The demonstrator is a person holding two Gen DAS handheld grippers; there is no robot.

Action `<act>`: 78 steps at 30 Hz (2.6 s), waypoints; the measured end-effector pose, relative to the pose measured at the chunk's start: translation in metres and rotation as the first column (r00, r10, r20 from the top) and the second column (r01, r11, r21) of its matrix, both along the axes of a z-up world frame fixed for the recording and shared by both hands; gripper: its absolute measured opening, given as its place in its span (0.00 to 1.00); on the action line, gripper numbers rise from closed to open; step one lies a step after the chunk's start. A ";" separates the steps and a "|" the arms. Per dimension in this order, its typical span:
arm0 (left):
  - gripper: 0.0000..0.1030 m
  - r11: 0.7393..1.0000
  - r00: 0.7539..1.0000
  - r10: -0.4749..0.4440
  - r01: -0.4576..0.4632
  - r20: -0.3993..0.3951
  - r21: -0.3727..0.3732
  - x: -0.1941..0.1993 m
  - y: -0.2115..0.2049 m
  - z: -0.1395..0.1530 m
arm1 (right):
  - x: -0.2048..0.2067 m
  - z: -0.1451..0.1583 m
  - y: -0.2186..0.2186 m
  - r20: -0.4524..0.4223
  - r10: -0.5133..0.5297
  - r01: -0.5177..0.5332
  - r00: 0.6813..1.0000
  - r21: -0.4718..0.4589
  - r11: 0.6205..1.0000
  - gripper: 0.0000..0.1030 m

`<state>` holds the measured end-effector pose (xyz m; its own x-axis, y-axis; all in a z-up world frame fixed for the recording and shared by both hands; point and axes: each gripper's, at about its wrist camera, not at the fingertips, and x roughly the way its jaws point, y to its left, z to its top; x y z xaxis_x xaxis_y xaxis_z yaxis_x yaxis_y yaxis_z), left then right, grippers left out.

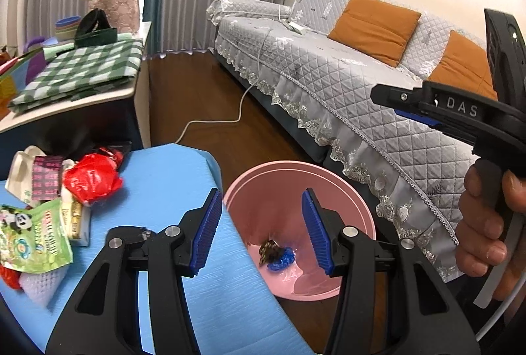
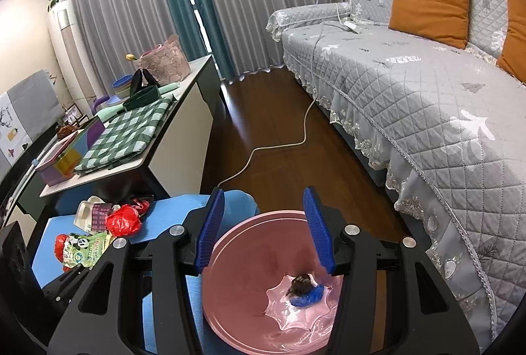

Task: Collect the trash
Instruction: 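Open both grippers to drop the scrunchie and blue bag into the bin, then move both open grippers back over the table, then grasp the black pouch with the right gripper while the left gripper approaches the green snack packet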

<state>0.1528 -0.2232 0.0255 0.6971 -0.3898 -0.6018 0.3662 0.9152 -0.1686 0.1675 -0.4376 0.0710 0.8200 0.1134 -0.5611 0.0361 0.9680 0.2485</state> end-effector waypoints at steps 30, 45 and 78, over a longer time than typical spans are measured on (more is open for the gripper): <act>0.29 0.990 0.986 0.135 -0.138 0.102 0.014 -0.072 0.157 0.067 | -0.048 0.024 0.104 0.101 0.162 -0.151 0.982 -0.107 0.983 0.29; 0.29 0.920 0.920 0.391 -0.390 0.022 -0.044 -0.058 0.269 0.019 | -0.017 -0.017 0.193 0.005 0.329 -0.325 0.944 -0.141 0.935 0.29; 0.30 0.930 0.917 0.366 -0.367 -0.159 0.022 0.005 0.258 -0.047 | 0.049 -0.121 0.242 -0.306 0.420 -0.478 0.855 -0.147 0.866 0.44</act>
<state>0.1578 0.0352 -0.0212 0.6884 -0.1303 -0.7135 -0.0262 0.9786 -0.2040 0.2162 -0.1959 -0.0500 0.5328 0.2898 -0.7951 -0.3816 0.9209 0.0799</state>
